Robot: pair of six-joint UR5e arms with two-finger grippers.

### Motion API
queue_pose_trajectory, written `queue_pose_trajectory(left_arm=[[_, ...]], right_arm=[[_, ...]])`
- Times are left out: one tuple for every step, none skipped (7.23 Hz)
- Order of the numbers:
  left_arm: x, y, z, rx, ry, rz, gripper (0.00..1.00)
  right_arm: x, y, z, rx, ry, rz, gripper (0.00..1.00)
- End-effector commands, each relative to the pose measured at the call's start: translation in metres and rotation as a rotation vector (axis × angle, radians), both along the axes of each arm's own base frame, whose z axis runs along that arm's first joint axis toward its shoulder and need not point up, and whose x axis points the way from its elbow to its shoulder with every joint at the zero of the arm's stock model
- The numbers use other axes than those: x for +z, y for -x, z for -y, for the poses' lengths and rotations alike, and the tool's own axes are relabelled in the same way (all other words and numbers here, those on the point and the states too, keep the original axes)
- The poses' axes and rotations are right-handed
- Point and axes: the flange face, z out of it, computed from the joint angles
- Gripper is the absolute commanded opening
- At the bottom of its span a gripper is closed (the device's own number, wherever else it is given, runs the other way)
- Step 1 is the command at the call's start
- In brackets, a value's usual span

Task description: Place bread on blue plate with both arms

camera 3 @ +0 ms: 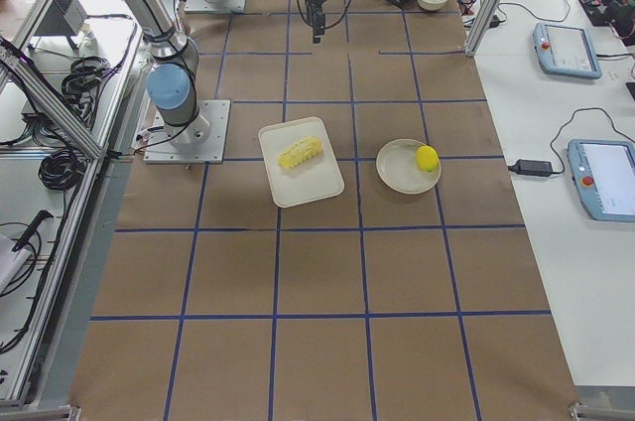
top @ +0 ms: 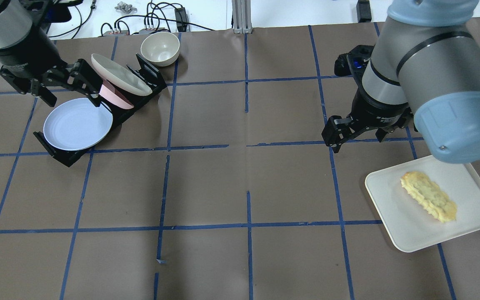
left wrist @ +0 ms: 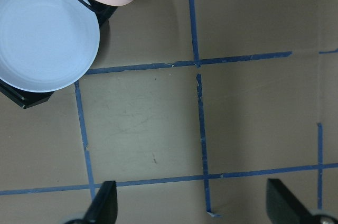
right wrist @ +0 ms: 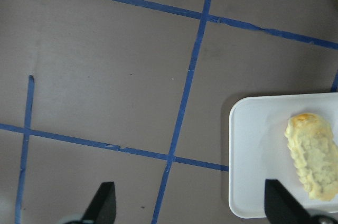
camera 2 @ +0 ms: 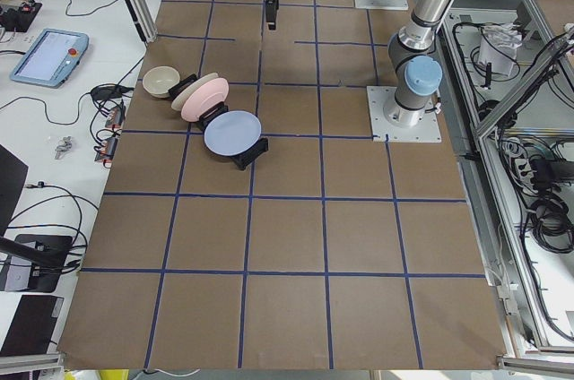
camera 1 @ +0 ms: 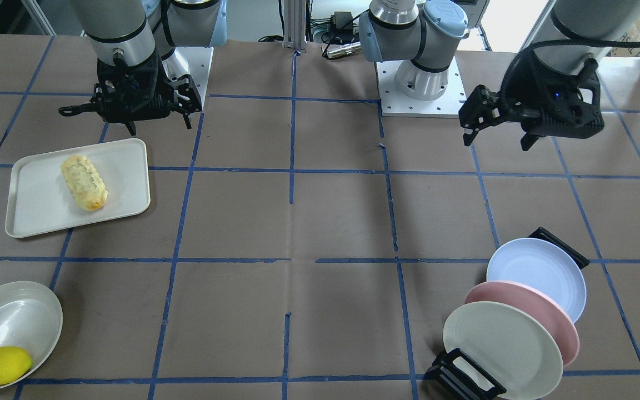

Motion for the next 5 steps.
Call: queue_pose_trajectory(left_arm=[[-0.024, -0.092, 0.029, -0.058, -0.031, -0.024, 1.0], [-0.034, -0.135, 0.049, -0.087, -0.038, -0.037, 1.0], [-0.057, -0.175, 0.072, -0.133, -0.064, -0.057, 1.0], [-0.097, -0.223, 0.095, -0.138, -0.102, -0.097, 1.0], [-0.129, -0.257, 0.114, -0.138, -0.101, -0.157, 1.0]], right_arm=[[-0.027, 0.071, 0.011, 0.075, -0.025, -0.002, 1.0], [-0.048, 0.12, 0.013, 0.094, -0.028, 0.0, 1.0], [-0.084, 0.163, 0.005, 0.132, 0.01, -0.008, 1.0], [-0.122, 0.18, -0.004, 0.153, 0.058, -0.051, 1.0], [-0.161, 0.196, -0.013, 0.159, 0.081, -0.061, 1.0]])
